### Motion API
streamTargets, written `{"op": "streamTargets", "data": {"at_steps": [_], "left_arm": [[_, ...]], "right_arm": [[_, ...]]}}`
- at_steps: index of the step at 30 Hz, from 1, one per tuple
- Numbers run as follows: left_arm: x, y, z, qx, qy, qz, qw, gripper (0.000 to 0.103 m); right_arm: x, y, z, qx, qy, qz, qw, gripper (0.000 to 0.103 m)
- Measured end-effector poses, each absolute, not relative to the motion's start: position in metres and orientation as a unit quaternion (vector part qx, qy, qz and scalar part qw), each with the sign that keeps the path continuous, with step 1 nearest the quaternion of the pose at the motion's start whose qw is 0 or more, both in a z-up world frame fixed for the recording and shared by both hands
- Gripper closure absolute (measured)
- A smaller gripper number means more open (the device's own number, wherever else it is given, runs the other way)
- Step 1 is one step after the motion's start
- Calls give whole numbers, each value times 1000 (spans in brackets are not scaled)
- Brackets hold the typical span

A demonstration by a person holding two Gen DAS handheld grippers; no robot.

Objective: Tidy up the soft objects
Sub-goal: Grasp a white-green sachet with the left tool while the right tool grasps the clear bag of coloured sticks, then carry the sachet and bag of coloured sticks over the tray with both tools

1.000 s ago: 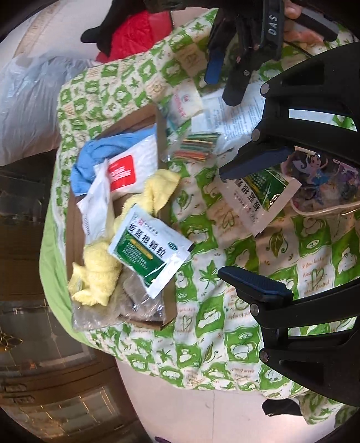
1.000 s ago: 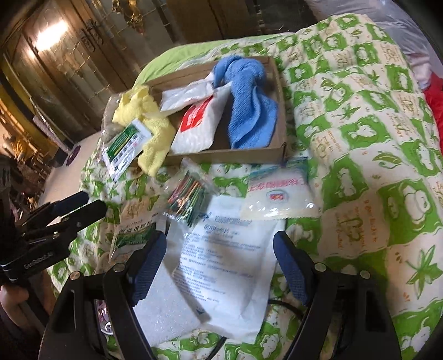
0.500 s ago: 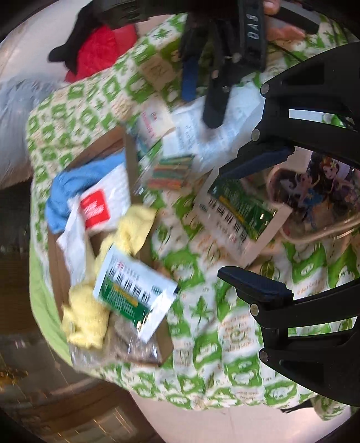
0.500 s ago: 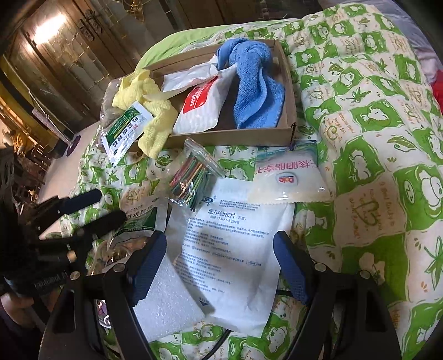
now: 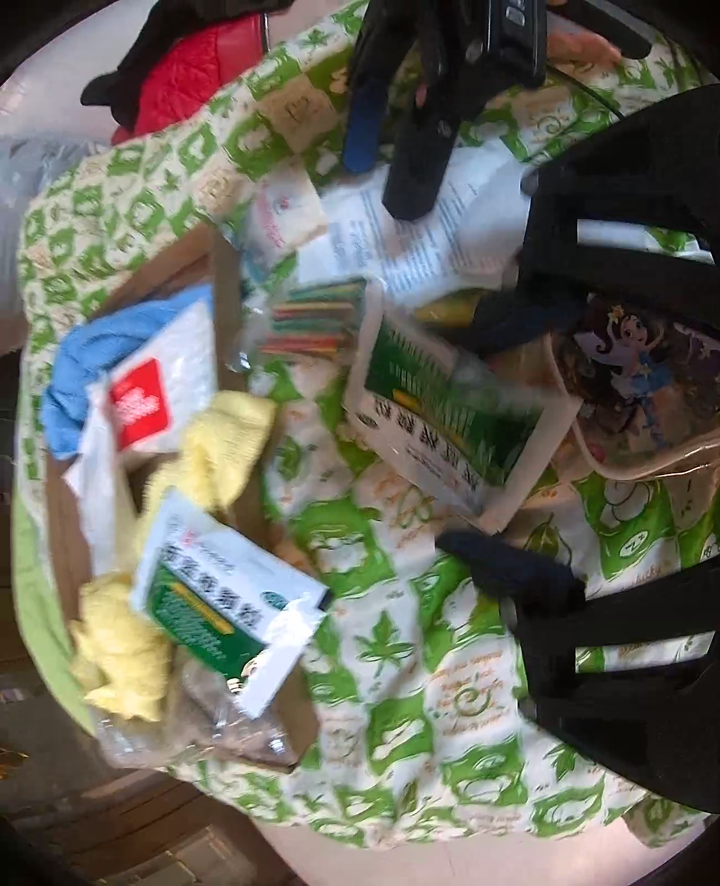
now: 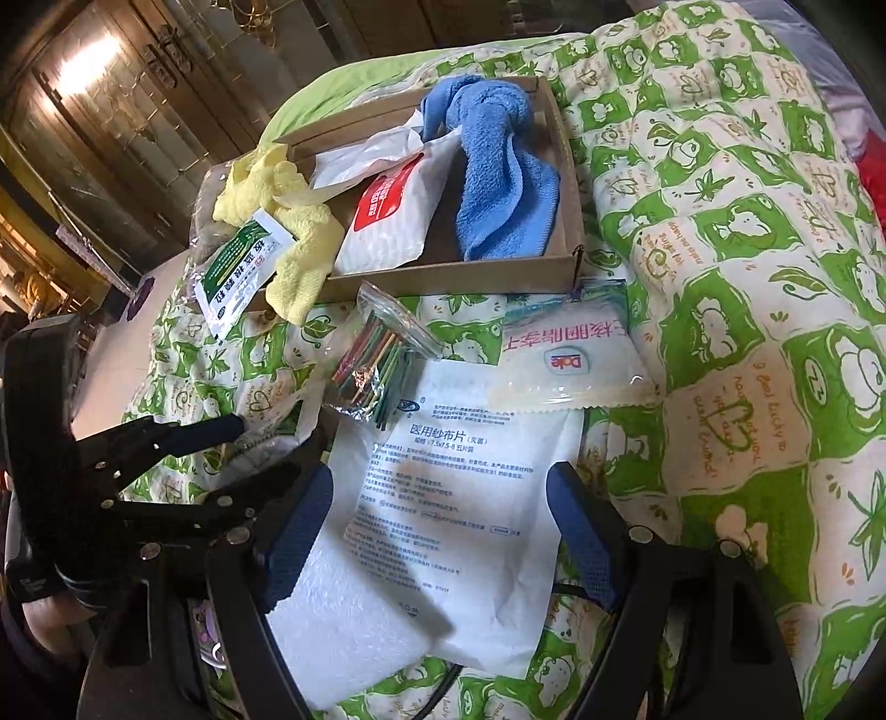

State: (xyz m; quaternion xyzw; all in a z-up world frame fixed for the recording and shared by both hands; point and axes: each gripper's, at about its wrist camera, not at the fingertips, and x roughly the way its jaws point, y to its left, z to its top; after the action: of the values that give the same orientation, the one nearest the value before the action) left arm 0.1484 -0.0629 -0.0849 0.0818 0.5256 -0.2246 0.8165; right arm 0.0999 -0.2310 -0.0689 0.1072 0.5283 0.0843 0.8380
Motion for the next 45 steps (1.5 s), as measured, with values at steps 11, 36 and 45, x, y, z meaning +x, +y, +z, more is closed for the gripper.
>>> {"op": "streamTargets", "data": {"at_steps": [11,36,45], "left_arm": [[141,-53,-66,88,483,-206,846,96],[163,-42,-79,20,505,-186,843,87],[154,-48,-62,24,458,-194,867,96]], "right_arm": [[131,-209,-66,134,559,96,812,23],[155,-169,-76,68,552,107,824,77],[136,-187,-76,109,553,107,819,77]]}}
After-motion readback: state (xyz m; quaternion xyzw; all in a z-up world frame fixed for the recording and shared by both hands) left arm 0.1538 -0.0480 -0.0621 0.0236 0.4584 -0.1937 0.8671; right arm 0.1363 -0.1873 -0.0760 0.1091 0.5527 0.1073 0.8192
